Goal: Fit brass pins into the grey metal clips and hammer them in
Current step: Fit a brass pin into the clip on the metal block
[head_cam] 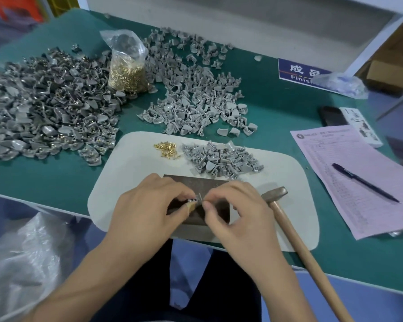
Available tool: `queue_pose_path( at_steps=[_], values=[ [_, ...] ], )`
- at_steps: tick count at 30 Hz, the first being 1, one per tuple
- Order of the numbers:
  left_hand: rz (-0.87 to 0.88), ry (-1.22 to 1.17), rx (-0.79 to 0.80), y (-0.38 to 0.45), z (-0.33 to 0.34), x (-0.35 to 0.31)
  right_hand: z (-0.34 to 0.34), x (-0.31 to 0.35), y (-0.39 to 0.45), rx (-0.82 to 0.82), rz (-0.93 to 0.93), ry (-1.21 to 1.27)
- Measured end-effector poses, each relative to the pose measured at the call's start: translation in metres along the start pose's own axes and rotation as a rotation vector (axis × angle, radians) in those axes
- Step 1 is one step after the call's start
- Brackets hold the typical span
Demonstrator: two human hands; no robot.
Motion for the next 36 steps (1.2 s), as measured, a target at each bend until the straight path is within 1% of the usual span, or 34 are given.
queue_pose_path(
  at_steps=[6,9,11,15,18,27,30,32,36],
  values=[
    [-0.029,-0.090,0.063,0.000,0.000,0.009,0.013,0.006,0.004,0.086,0.051,-0.151],
    [-0.064,-0.121,0.051,0.000,0.002,0.015,0.013,0.013,0.010,0.090,0.011,-0.278],
    [-0.078,-0.132,0.042,-0.001,0.003,0.018,0.013,0.018,0.015,0.136,-0.015,-0.340],
    [-0.076,-0.150,0.036,-0.001,0.004,0.018,0.015,0.025,0.025,0.247,-0.061,-0.386],
    [-0.070,-0.158,0.012,0.000,0.002,0.019,0.017,0.027,0.028,0.289,-0.070,-0.426],
    [-0.071,-0.177,-0.015,-0.001,0.003,0.021,0.017,0.028,0.031,0.299,-0.039,-0.500],
    [-0.074,-0.179,-0.016,0.000,0.003,0.022,0.016,0.029,0.032,0.332,-0.036,-0.507],
    [-0.074,-0.185,-0.011,0.000,0.003,0.023,0.015,0.032,0.033,0.339,-0.054,-0.544],
    [-0.086,-0.189,0.001,0.002,0.005,0.025,0.018,0.044,0.030,0.288,-0.126,-0.632]
  ],
)
Point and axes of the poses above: each hand's wrist, its own y-axis towards the middle knuckle, its own z-axis out of the palm, x = y × z, the point moved 6 cm from there along y, towards the middle knuckle, and after that the axes turned 1 degree about y, right-handed, at the moved point
